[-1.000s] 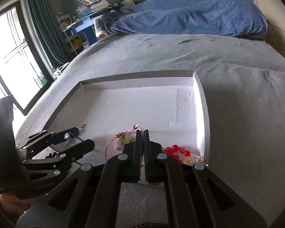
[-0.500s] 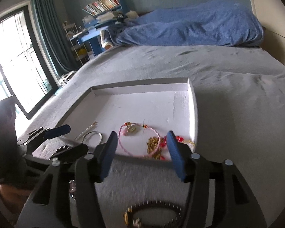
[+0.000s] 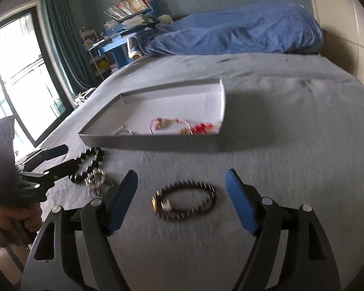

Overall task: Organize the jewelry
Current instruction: 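Withdraw both open tools from the box toward the remaining jewelry, then grasp the dark brown bead bracelet with the right tool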

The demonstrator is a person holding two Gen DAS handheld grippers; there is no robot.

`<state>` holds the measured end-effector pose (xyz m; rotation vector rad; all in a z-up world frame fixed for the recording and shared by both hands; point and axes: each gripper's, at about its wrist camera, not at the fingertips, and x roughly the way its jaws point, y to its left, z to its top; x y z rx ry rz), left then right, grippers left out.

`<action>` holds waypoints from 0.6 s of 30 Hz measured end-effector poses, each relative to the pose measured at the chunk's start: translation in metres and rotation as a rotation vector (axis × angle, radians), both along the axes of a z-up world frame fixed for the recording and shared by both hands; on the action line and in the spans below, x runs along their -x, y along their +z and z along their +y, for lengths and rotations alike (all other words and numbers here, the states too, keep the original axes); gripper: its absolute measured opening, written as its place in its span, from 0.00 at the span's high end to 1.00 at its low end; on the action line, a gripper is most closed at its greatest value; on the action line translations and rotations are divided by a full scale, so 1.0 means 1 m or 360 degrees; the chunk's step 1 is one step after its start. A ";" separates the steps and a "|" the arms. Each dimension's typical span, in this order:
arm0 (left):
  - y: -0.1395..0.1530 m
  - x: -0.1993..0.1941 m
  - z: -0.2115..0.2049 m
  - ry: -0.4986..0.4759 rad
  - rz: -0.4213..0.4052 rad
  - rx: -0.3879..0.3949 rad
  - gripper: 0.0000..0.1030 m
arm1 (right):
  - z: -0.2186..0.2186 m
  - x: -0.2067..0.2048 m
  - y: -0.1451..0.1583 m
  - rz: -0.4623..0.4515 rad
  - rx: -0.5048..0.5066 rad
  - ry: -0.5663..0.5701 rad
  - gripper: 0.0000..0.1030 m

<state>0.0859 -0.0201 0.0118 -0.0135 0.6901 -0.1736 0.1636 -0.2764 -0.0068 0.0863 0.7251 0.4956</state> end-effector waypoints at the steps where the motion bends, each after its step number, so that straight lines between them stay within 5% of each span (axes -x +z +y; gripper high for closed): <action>1: -0.001 0.003 0.003 0.0014 -0.0002 0.0014 0.10 | -0.002 0.002 -0.003 0.0010 -0.0001 -0.0008 0.28; 7: -0.005 0.013 0.010 0.0140 -0.0014 0.0020 0.10 | -0.014 0.011 -0.020 0.0061 -0.0024 -0.0099 0.28; 18: -0.010 0.017 0.004 0.0099 0.0022 -0.0003 0.11 | -0.005 0.007 -0.028 0.0122 0.0058 -0.0071 0.27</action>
